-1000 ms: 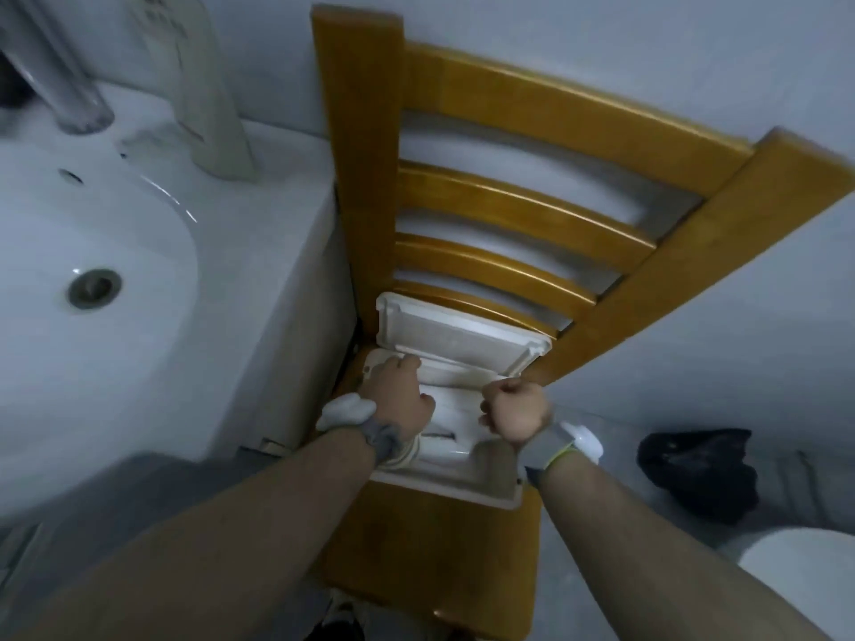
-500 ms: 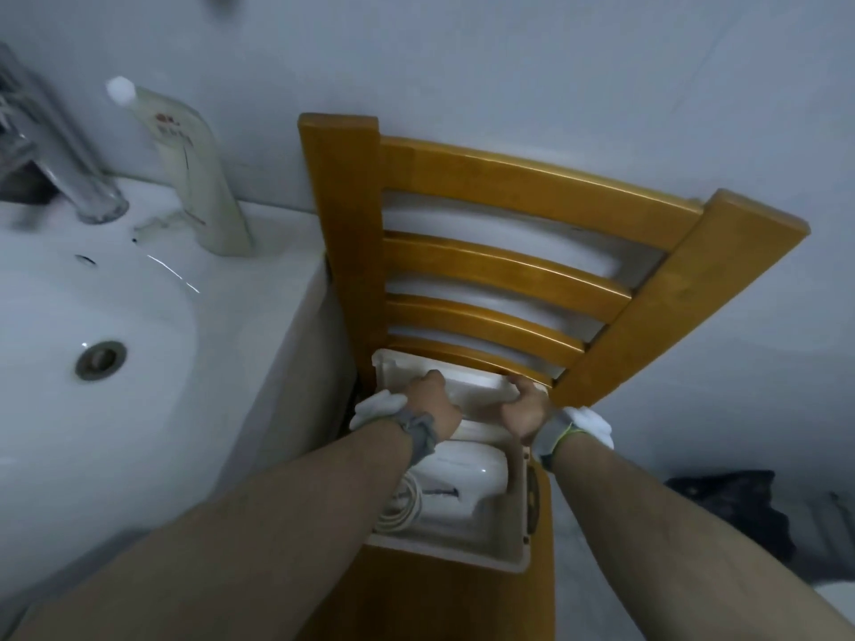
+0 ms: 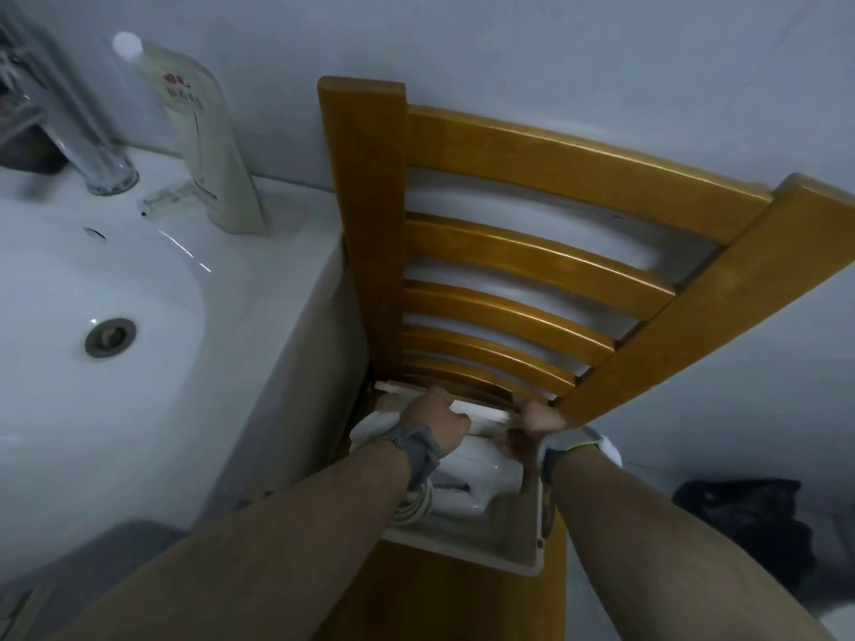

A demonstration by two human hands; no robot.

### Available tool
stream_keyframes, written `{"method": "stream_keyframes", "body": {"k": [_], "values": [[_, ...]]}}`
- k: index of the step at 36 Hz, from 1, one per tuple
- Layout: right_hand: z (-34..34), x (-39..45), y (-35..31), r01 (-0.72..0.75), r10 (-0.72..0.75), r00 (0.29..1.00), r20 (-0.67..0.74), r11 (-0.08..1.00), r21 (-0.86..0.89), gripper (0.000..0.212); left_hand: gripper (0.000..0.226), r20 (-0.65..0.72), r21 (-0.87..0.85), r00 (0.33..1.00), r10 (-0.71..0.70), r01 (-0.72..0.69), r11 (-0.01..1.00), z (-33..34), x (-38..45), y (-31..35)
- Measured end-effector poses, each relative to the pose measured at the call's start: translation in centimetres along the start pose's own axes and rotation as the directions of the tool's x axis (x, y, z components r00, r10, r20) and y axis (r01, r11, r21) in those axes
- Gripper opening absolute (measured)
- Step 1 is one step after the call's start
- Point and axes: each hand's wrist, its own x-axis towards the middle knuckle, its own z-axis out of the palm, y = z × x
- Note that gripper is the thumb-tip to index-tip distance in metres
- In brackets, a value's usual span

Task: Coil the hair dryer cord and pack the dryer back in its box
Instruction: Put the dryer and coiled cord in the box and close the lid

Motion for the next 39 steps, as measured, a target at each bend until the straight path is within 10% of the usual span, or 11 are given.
{"method": "stream_keyframes", "body": {"k": [6, 11, 14, 18, 23, 31, 39], "values": [[-0.7, -1.7, 0.1, 0.193, -0.207, 0.978, 0.003, 0.903, -0.384, 0.042, 0.024, -0.262, -0.282, 0.959, -0.111, 0.033, 0.959, 0.2, -0.4, -2.7], [-1.4, -3.9, 1.9, 0.255, -0.271, 0.958, -0.098, 0.955, -0.150, 0.030, 0.039, -0.498, -0.682, 0.786, -0.367, -0.093, 0.726, -1.0, -1.7, -4.7], [-1.6, -4.6, 4.6, 0.281, -0.254, 0.959, -0.124, 0.899, 0.335, 0.025, 0.054, -0.326, -0.874, 0.798, -0.507, -0.051, 0.482, -1.7, -1.8, -6.5], [-1.3, -6.7, 8.0, 0.300, -0.298, 0.950, -0.091, 0.799, 0.521, 0.047, 0.037, -0.027, -0.810, 0.921, -0.388, 0.207, 0.548, -0.9, -1.8, -9.9], [-1.2, -6.7, 11.0, 0.170, -0.095, 0.981, -0.171, 0.848, 0.502, 0.102, 0.037, -0.057, -0.643, 0.936, -0.347, 0.231, 0.730, 0.8, -1.7, -12.8], [-2.2, -5.1, 15.6, 0.133, -0.103, 0.958, -0.269, 0.987, 0.096, 0.041, 0.043, -0.159, -0.495, 0.976, -0.152, 0.054, 0.867, 1.7, -1.7, -15.8], [-2.2, -2.4, 18.7, 0.084, -0.129, 0.953, -0.273, 0.982, -0.170, 0.050, 0.046, -0.149, -0.211, 0.987, -0.058, 0.025, 0.977, 2.1, -0.2, -17.7]]}}
